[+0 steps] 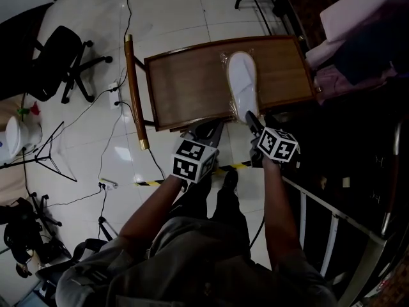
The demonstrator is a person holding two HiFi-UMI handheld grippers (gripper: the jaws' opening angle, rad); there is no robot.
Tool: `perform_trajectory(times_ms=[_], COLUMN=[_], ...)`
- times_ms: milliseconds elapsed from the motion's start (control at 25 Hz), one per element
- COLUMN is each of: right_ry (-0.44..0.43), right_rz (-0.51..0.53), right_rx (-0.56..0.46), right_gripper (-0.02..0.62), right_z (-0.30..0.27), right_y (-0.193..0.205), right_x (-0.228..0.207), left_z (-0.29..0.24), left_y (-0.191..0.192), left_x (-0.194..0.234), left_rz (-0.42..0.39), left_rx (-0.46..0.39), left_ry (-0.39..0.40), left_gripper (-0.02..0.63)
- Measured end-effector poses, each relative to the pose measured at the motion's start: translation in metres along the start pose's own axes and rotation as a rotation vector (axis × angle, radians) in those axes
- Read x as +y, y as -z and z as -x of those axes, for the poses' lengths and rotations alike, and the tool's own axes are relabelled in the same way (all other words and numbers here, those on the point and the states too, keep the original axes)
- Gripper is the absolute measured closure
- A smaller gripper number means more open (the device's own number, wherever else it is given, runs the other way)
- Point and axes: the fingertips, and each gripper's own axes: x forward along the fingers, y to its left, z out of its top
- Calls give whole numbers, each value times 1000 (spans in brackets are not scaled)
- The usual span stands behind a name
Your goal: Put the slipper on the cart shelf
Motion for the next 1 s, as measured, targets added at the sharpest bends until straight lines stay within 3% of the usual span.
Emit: perform_trajectory(times_ms=[160,400,760,1000], right_ry=[-16,-81,-49,-2], right_rz=[-56,-105,-54,-53], right_rx=[25,2,-89,-153], right_gripper=[337,504,541,543], right_z=[-9,1,45,97], right_y=[10,-1,-25,-34], right_x=[0,14,33,24], left_z=[3,9,14,9], left_y=[-1,-11,-22,-31], left_x=[2,-4,-22,-65], left_rz=[0,1,-33,-79], left_rx=[3,-15,-24,-30], left_ry=[14,53,116,233], left_gripper=[598,598,598,598])
